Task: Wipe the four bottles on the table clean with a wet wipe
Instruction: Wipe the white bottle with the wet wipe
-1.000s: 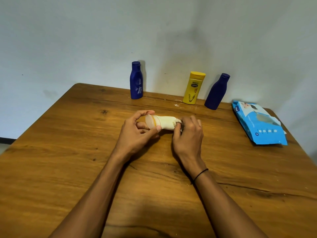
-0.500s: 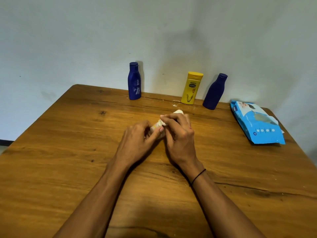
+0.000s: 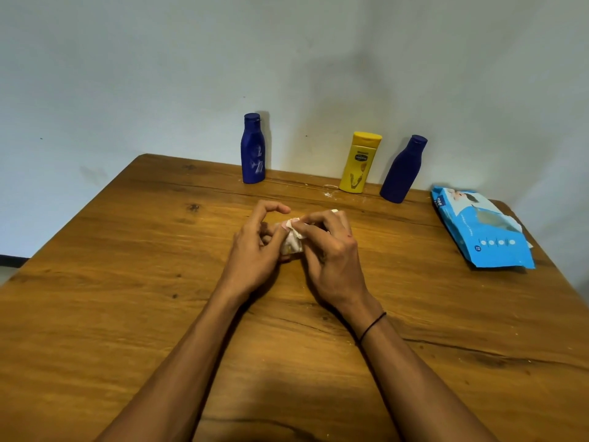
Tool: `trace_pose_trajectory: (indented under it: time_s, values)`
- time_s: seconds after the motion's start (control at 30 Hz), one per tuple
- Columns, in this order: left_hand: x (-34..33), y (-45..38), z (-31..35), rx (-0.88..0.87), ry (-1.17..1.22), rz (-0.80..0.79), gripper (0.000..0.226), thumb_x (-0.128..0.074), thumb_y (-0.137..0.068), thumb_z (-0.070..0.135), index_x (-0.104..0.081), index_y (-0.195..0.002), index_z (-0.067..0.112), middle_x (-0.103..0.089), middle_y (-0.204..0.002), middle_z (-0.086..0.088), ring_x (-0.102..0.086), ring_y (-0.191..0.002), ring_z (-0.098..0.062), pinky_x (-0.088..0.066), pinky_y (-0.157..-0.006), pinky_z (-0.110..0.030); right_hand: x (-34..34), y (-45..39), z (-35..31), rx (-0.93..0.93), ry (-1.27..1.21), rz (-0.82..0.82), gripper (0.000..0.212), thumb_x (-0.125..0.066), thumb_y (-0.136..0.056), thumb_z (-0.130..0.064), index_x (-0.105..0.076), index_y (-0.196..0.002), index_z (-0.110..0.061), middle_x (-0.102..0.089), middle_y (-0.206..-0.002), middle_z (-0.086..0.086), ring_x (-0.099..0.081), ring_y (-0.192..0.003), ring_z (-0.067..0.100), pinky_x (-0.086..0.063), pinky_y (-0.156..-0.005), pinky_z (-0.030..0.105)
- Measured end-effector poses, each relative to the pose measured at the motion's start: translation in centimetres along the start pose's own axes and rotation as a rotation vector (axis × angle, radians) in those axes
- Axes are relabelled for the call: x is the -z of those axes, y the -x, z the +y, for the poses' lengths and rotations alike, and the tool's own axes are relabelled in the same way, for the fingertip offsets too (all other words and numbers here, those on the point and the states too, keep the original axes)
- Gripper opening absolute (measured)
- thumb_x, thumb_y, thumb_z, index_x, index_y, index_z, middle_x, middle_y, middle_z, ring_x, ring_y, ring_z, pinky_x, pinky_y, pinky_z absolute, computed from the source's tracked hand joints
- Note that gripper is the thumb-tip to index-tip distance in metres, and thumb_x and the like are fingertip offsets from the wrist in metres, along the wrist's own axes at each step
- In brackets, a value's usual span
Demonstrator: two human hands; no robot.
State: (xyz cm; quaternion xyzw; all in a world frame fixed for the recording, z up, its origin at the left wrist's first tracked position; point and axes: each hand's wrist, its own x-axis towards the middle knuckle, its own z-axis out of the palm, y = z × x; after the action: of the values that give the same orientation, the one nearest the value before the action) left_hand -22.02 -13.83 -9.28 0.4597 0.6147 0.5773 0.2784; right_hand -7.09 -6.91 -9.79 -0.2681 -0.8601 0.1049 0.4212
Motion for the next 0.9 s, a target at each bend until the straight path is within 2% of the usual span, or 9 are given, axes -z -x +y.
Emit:
trace_pose_trajectory:
  time_s: [0.07, 0.13, 0.27, 0.4, 0.53, 0.63, 0.77, 0.83, 0.9]
  values:
    - [0.0, -0.2, -0.1, 0.042, 0.082, 0.026, 0.018, -0.061, -0.105, 0.022, -0.073, -0.118, 0.027, -0.076, -0.107, -0.003, -0.076, -0.096, -0.019, -0.067, -0.073, -0.041, 0.0, 0.0, 0.1, 0.021, -0.005, -0.013, 0.031, -0.07, -0.089, 0.002, -0.074, -0.119, -0.006, -0.063, -0.115, 0.011, -0.052, -0.107, 0.023, -0.049, -0.083, 0.031]
    - [0.1, -0.3, 0.0, 0.123, 0.186, 0.08, 0.018, -0.065, -0.103, 0.023, -0.078, -0.115, 0.021, -0.077, -0.106, -0.008, -0.078, -0.096, -0.023, -0.067, -0.076, -0.043, -0.1, 0.0, 0.1, 0.038, -0.019, -0.023, 0.029, -0.071, -0.088, 0.003, -0.075, -0.116, -0.006, -0.063, -0.113, 0.01, -0.052, -0.105, 0.023, -0.049, -0.081, 0.033]
    - [0.3, -0.5, 0.2, 0.272, 0.357, 0.163, 0.017, -0.068, -0.1, 0.02, -0.081, -0.11, 0.013, -0.078, -0.108, -0.009, -0.078, -0.097, -0.025, -0.066, -0.071, -0.032, 0.0, 0.1, 0.2, 0.061, -0.022, -0.064, 0.028, -0.075, -0.088, 0.0, -0.076, -0.115, -0.008, -0.064, -0.112, 0.009, -0.053, -0.106, 0.022, -0.049, -0.081, 0.032]
    - [0.5, -0.8, 0.2, 0.359, 0.421, 0.271, 0.012, -0.073, -0.096, 0.017, -0.083, -0.101, 0.013, -0.075, -0.116, -0.009, -0.078, -0.1, -0.024, -0.064, -0.067, -0.027, -0.2, 0.2, 0.6, 0.024, 0.034, -0.054, 0.031, -0.077, -0.084, 0.006, -0.076, -0.112, -0.007, -0.066, -0.113, 0.008, -0.054, -0.107, 0.022, -0.051, -0.08, 0.034]
    - [0.6, -1.0, 0.5, 0.409, 0.443, 0.303, 0.01, -0.076, -0.093, 0.016, -0.083, -0.1, 0.013, -0.072, -0.119, -0.007, -0.076, -0.102, -0.024, -0.063, -0.065, -0.023, -0.4, 0.2, 0.5, -0.08, 0.132, -0.024, 0.038, -0.074, -0.081, 0.013, -0.075, -0.114, -0.007, -0.064, -0.115, 0.008, -0.054, -0.107, 0.022, -0.051, -0.079, 0.029]
    - [0.6, -1.1, 0.6, 0.434, 0.449, 0.304, 0.01, -0.076, -0.093, 0.014, -0.083, -0.1, 0.012, -0.071, -0.121, -0.006, -0.075, -0.103, -0.024, -0.062, -0.063, -0.022, -0.5, 0.0, 0.6, -0.161, 0.163, 0.025, 0.037, -0.07, -0.083, 0.011, -0.074, -0.117, -0.005, -0.064, -0.114, 0.011, -0.055, -0.106, 0.026, -0.056, -0.076, 0.037]
    - [0.7, -1.0, 0.9, 0.462, 0.428, 0.308, 0.011, -0.074, -0.093, 0.012, -0.083, -0.1, 0.012, -0.07, -0.12, -0.005, -0.074, -0.103, -0.024, -0.063, -0.063, -0.022, -0.5, -0.2, 0.7, -0.279, 0.176, 0.055, 0.035, -0.067, -0.089, 0.007, -0.071, -0.121, -0.007, -0.062, -0.113, 0.009, -0.053, -0.106, 0.023, -0.056, -0.081, 0.039]
    - [0.8, -0.9, 0.9, 0.468, 0.44, 0.313, 0.011, -0.073, -0.094, 0.012, -0.084, -0.099, 0.011, -0.071, -0.119, -0.006, -0.074, -0.103, -0.024, -0.065, -0.068, -0.026, -0.5, -0.3, 0.9, -0.32, 0.138, 0.054, 0.033, -0.063, -0.094, 0.002, -0.07, -0.123, -0.01, -0.064, -0.114, 0.005, -0.053, -0.107, 0.019, -0.054, -0.084, 0.037]
    - [1.0, -0.8, 0.9, 0.469, 0.467, 0.327, 0.012, -0.072, -0.095, 0.015, -0.084, -0.098, 0.011, -0.073, -0.117, -0.008, -0.075, -0.104, -0.025, -0.066, -0.076, -0.032, -0.2, -0.5, 1.3, -0.359, -0.008, 0.052, 0.028, -0.061, -0.098, -0.004, -0.069, -0.123, -0.015, -0.068, -0.114, -0.002, -0.057, -0.107, 0.014, -0.055, -0.086, 0.032]
